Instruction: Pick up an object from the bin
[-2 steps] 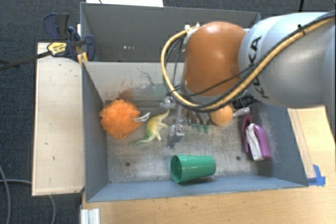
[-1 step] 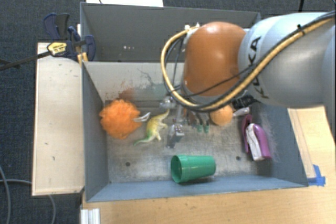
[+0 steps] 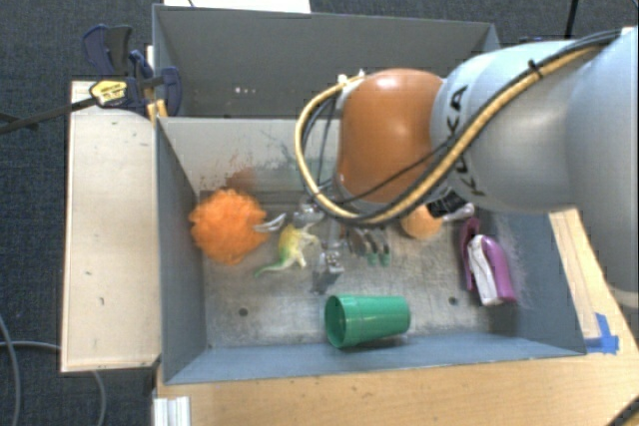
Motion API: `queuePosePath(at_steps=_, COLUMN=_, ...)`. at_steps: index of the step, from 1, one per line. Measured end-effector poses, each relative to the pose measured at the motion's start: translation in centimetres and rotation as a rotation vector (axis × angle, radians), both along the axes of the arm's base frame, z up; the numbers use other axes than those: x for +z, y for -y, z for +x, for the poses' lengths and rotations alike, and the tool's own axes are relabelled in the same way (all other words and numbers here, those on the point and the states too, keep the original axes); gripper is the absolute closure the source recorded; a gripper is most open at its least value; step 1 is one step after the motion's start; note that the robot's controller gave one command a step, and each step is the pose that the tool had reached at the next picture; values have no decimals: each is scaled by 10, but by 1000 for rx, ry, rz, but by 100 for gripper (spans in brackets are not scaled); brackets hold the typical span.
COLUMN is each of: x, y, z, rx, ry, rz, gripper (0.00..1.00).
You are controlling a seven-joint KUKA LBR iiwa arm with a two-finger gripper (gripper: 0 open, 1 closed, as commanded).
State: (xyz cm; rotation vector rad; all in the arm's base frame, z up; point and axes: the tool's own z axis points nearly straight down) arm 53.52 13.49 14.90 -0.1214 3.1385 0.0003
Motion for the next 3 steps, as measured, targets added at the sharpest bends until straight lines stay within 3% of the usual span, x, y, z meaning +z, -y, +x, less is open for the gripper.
queuePosePath(at_steps=1, x=-56, y=37, z=30, rx=333, ry=73, rz=15, gripper=100)
queuePosePath(at_steps=2, x=-61, y=40, z=21, rx=335, ry=35, rz=11, gripper=0)
queuePosePath(at_steps=3, x=-56, y=38, z=30, rx=325, ry=74, rz=15, gripper=100)
